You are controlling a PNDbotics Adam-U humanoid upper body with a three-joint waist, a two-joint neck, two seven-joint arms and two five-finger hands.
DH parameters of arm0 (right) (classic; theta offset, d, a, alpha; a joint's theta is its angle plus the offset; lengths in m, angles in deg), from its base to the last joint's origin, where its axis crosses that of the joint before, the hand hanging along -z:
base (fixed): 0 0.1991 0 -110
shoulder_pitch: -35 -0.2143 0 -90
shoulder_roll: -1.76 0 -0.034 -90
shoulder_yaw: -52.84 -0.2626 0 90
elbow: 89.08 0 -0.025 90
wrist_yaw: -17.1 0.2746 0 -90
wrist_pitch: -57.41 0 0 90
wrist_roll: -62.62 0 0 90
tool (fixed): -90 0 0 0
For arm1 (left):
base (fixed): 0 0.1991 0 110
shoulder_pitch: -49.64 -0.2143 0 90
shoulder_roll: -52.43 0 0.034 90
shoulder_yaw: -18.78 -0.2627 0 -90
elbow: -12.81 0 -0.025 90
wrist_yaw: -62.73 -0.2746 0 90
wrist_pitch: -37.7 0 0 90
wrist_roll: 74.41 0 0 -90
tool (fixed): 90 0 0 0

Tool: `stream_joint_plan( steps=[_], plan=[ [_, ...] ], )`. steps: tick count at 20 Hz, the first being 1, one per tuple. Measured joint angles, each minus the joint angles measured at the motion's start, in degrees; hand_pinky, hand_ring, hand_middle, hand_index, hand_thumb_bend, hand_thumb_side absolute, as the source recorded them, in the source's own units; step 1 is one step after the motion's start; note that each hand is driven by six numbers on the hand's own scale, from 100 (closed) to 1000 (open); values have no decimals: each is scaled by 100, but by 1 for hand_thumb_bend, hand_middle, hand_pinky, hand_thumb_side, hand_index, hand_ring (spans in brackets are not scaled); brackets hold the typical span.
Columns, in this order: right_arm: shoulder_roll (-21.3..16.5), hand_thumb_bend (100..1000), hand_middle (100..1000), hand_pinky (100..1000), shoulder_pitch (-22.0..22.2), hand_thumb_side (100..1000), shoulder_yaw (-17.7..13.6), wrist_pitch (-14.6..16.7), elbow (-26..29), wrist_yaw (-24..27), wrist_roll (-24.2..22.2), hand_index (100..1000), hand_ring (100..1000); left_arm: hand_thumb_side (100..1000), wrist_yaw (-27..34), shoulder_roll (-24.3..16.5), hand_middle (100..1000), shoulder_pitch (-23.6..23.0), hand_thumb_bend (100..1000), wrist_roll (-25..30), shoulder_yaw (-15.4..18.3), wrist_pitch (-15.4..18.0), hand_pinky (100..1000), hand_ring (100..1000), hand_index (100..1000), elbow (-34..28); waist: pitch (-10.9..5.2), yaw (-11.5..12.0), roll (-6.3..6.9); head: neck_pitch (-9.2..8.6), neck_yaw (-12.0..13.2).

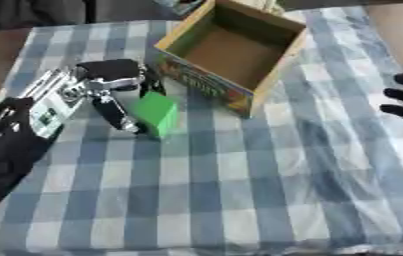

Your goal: Pick up objects on the table and place them in the box.

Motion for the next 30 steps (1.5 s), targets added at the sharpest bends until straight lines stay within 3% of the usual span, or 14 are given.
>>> stream_joint_plan(
  steps=[5, 10, 12, 13, 19, 25, 30],
  plan=[
    [0, 100, 830, 733, 1, 715, 3, -1, -2, 2, -9, 855, 810, 104, 259, -161, 464, 301, 404, 156, 97, -157, 709, 537, 598, -379, -1, -3, 3, 0, -1],
    [0, 100, 830, 732, 1, 714, 76, -6, -5, 31, -74, 855, 810, 100, 266, -75, 471, 740, 402, 119, 355, -330, 709, 544, 600, -346, -12, -74, -1, 0, 19],
    [0, 100, 830, 732, 0, 712, 110, -4, -7, 51, -108, 855, 809, 100, 185, 38, 473, 933, 365, 65, 445, -364, 708, 545, 600, -192, -25, -138, 2, 0, 42],
    [-1, 100, 830, 732, -2, 714, 125, -6, -9, 57, -124, 855, 809, 100, 135, 96, 472, 1017, 407, 34, 487, -367, 708, 545, 600, -100, -28, -161, 3, 0, 53],
    [-1, 100, 831, 732, -19, 714, 209, -1, -24, 106, -208, 855, 809, 100, -188, 312, 483, 1161, 396, -183, 666, -283, 713, 555, 614, 350, -23, -271, -7, 0, 86],
    [-3, 100, 831, 731, -57, 714, 325, 10, -31, 147, -350, 854, 809, 107, -680, 938, 494, 1382, 382, -441, 1078, -635, 718, 565, 626, 1145, 62, -506, -26, -34, 174],
    [-3, 100, 829, 730, -84, 717, 390, 11, -31, 156, -418, 852, 808, 177, -1146, 1318, 546, 1489, 466, -840, 1255, -789, 728, 605, 683, 1860, 138, -653, -47, -183, 212]
  ],
)
